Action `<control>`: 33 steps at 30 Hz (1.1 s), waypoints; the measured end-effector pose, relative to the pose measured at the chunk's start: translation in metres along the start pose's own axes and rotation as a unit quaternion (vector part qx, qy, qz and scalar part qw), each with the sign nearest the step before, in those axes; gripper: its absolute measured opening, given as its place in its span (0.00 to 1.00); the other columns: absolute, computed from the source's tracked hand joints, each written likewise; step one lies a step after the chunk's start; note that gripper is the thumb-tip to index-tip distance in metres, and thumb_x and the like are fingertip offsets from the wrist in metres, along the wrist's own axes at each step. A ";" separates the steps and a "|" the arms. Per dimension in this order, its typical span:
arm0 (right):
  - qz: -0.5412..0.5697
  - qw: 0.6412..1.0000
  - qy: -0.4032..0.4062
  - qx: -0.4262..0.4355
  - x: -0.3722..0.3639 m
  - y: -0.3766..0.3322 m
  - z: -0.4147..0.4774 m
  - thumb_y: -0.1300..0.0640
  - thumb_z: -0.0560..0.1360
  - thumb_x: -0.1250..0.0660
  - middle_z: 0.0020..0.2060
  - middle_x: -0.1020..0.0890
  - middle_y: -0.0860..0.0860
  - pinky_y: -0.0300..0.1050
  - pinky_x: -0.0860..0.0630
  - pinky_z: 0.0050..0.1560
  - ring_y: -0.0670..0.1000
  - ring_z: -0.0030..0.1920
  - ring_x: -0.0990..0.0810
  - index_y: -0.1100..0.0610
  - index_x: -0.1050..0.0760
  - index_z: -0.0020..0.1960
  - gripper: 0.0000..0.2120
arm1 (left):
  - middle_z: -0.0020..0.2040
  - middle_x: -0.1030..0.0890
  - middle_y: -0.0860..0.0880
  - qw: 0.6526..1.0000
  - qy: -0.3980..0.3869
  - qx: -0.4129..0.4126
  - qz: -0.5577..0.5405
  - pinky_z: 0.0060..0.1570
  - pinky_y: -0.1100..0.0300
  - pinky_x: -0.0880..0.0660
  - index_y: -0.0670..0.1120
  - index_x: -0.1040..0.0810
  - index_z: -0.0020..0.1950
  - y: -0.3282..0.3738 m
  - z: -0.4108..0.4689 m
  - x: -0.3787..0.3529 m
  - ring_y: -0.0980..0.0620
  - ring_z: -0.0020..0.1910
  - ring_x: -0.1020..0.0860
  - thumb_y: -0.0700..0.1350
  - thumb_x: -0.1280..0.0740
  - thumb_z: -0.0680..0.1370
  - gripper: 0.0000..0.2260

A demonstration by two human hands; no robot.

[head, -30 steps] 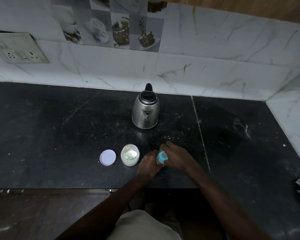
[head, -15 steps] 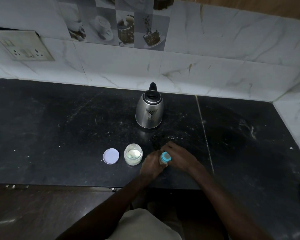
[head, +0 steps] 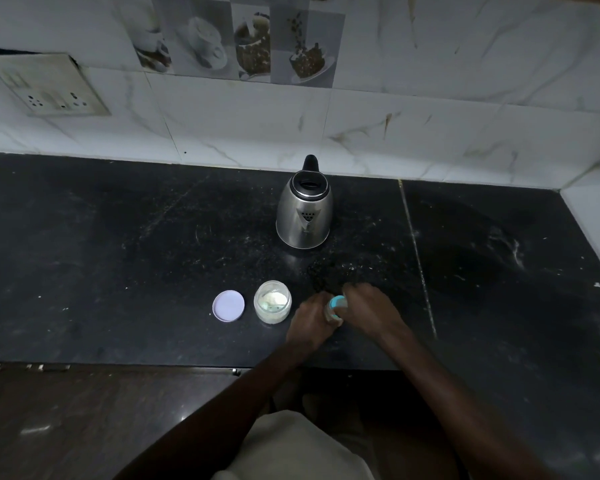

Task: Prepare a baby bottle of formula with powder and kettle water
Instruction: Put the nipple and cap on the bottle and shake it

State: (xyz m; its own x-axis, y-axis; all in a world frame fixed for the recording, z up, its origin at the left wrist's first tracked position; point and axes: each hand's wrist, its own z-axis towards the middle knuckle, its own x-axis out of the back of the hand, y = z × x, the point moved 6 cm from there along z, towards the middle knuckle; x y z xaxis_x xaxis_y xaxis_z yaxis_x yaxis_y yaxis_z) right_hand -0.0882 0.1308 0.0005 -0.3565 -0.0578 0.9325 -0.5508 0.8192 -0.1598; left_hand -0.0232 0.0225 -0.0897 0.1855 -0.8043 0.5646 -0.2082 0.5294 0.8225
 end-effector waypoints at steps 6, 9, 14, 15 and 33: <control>0.063 0.997 -0.002 0.054 0.000 -0.001 -0.008 0.56 0.72 0.26 0.60 0.23 0.48 0.54 0.19 0.52 0.56 0.57 0.18 0.50 0.24 0.66 0.23 | 0.53 0.15 0.51 1.000 0.003 -0.008 -0.003 0.50 0.49 0.20 0.51 0.19 0.57 0.003 0.001 0.001 0.52 0.51 0.16 0.55 0.24 0.72 0.17; 0.026 1.000 0.011 0.013 0.001 -0.003 -0.008 0.50 0.76 0.29 0.53 0.20 0.53 0.53 0.20 0.49 0.61 0.53 0.17 0.55 0.22 0.58 0.14 | 0.52 0.16 0.53 1.000 -0.003 0.000 0.001 0.49 0.49 0.20 0.53 0.20 0.56 0.001 0.000 0.001 0.51 0.50 0.17 0.57 0.25 0.71 0.17; 0.019 0.999 -0.005 -0.027 0.002 0.004 -0.010 0.41 0.73 0.26 0.61 0.22 0.53 0.55 0.20 0.53 0.59 0.58 0.18 0.51 0.26 0.68 0.28 | 0.51 0.15 0.53 1.000 -0.003 -0.014 -0.007 0.49 0.49 0.20 0.52 0.20 0.56 0.003 0.002 0.001 0.52 0.50 0.17 0.56 0.25 0.71 0.17; 0.045 0.999 -0.015 0.020 -0.003 -0.001 -0.011 0.47 0.72 0.24 0.62 0.24 0.51 0.54 0.19 0.53 0.57 0.58 0.18 0.49 0.26 0.70 0.28 | 0.52 0.15 0.52 1.000 -0.001 -0.015 -0.009 0.49 0.49 0.20 0.51 0.20 0.56 0.002 0.001 0.002 0.51 0.50 0.17 0.56 0.24 0.71 0.17; 0.030 0.997 -0.021 0.064 -0.006 -0.007 -0.001 0.57 0.72 0.24 0.53 0.23 0.55 0.53 0.20 0.49 0.57 0.47 0.17 0.55 0.20 0.62 0.19 | 0.48 0.15 0.54 0.999 -0.026 -0.003 -0.042 0.43 0.60 0.24 0.51 0.26 0.57 0.001 -0.004 0.004 0.55 0.46 0.16 0.52 0.21 0.72 0.19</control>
State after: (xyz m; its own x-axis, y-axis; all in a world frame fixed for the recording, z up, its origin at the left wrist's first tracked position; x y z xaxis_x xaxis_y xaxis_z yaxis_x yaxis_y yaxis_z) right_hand -0.0814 0.1260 -0.0036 -0.4220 -0.0366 0.9059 -0.6179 0.7427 -0.2579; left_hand -0.0193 0.0213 -0.0863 0.1517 -0.8583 0.4902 -0.1879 0.4619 0.8668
